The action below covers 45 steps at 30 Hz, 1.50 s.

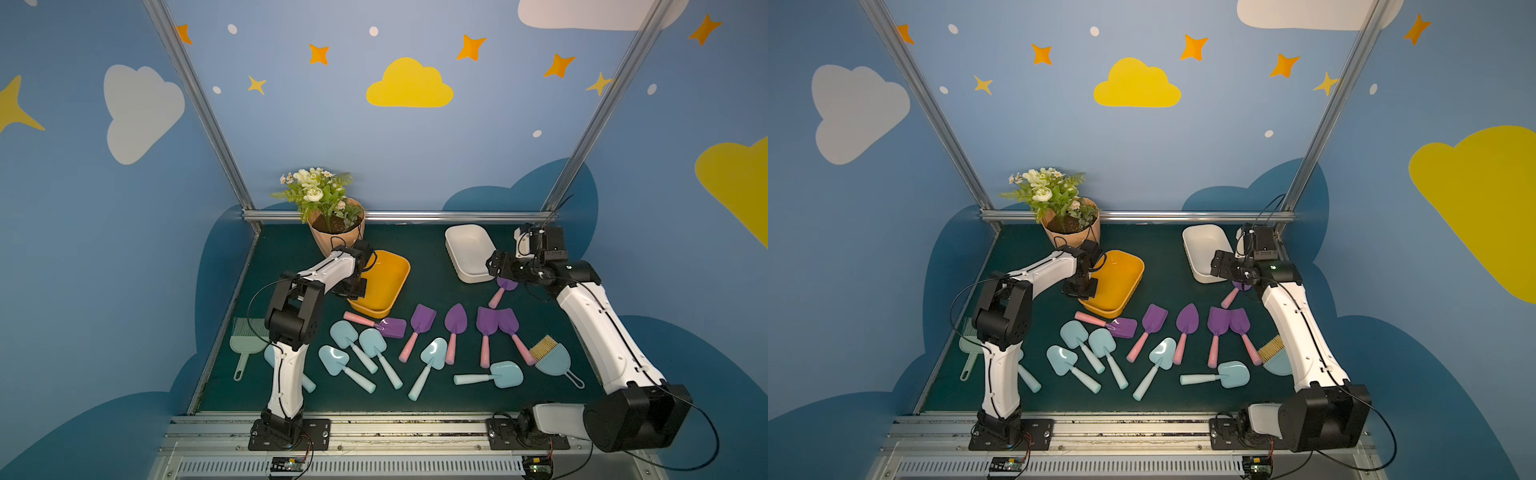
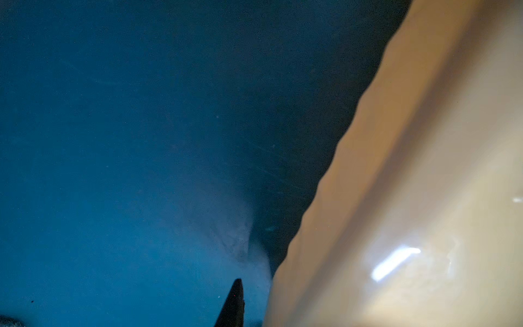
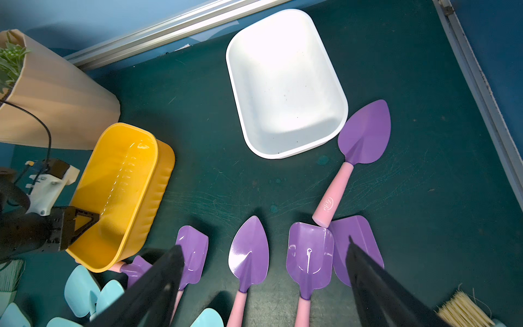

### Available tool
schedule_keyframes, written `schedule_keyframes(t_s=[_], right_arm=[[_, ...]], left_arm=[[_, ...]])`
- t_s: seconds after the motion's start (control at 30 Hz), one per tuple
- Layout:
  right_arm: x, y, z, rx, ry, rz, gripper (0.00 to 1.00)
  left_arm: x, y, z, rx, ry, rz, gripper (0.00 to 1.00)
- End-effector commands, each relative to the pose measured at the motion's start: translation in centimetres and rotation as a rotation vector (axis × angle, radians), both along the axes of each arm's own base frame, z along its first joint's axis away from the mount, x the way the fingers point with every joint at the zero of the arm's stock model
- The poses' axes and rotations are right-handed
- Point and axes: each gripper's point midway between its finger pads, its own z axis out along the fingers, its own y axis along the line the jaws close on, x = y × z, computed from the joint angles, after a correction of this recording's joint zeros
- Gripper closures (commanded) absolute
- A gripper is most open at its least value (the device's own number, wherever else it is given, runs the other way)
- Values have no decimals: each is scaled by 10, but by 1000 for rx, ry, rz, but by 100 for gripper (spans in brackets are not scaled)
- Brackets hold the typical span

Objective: Sort the small shovels by color and place them into the storage box
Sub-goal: Move the storage box to the center of the board.

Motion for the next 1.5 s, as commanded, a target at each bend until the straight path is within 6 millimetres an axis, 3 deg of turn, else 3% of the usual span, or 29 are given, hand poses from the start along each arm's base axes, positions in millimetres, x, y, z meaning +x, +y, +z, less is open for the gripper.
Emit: schedule_keyframes(t_s=[0.0, 0.23, 0.33, 0.43, 0.67, 0.87, 1.0, 1.2, 1.47], right_arm=[[-3, 1, 1, 15, 2, 1, 9], [2, 3, 1, 18, 5, -1, 9], [5, 4, 0, 21, 9, -2, 9], [7, 6, 1, 22, 5, -1, 9], [19, 6, 6, 13, -2, -14, 8], [49, 12, 4, 19, 40, -27, 8], [78, 23, -19, 9, 131, -7, 8], [118, 41, -74, -21, 290, 15, 9], [137, 56, -125, -82, 474, 64, 11]], left_arm=[[-1, 10, 14, 5, -31, 44, 97], [-4, 10, 19, -33, -45, 57, 97], [-3, 8, 24, -48, -64, 55, 90], [-1, 8, 33, -57, -91, 49, 76], [3, 2, 80, -113, -207, 12, 49], [-8, -3, 132, -196, -311, -9, 42], [-23, 7, 153, -200, -363, 15, 42], [-35, 20, 147, -204, -360, 32, 43], [-45, 25, 150, -230, -372, 51, 43]])
